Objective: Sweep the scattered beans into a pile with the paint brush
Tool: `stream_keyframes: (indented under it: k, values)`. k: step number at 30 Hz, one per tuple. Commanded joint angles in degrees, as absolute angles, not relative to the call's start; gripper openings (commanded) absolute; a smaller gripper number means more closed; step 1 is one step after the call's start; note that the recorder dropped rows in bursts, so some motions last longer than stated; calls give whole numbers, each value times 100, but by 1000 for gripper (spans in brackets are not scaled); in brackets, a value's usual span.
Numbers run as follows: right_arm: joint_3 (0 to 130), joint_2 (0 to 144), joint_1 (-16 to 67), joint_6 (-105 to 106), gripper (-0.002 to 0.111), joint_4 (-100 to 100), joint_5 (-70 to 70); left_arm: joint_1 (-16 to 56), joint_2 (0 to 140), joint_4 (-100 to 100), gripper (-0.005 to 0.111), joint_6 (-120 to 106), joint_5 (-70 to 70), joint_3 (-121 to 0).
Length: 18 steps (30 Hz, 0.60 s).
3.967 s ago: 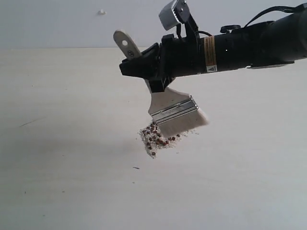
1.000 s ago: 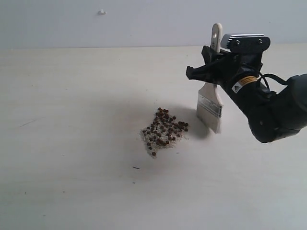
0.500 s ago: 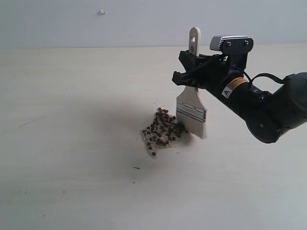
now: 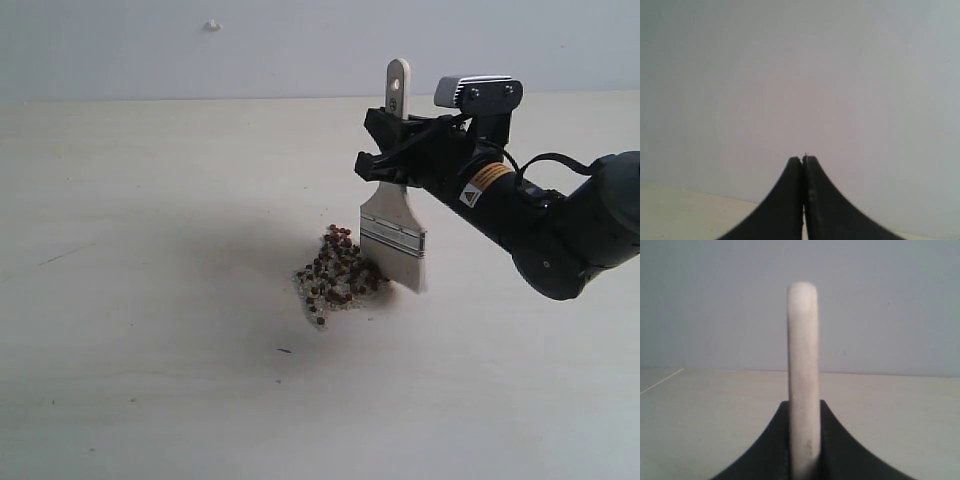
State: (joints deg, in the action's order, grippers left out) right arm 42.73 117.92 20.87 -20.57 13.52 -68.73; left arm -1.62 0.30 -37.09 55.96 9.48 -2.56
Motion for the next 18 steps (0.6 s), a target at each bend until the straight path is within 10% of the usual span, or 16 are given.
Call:
stream_keyframes:
  k: [1,18]
  values:
    - [4311,11792,2100,-2071,0,1340,-6996,-166,0,-3730,0,5572,930,-222]
    - [4263,10882,2100,-1488,0,1376,-6133,-166,0,-3730,0,5572,930,-222]
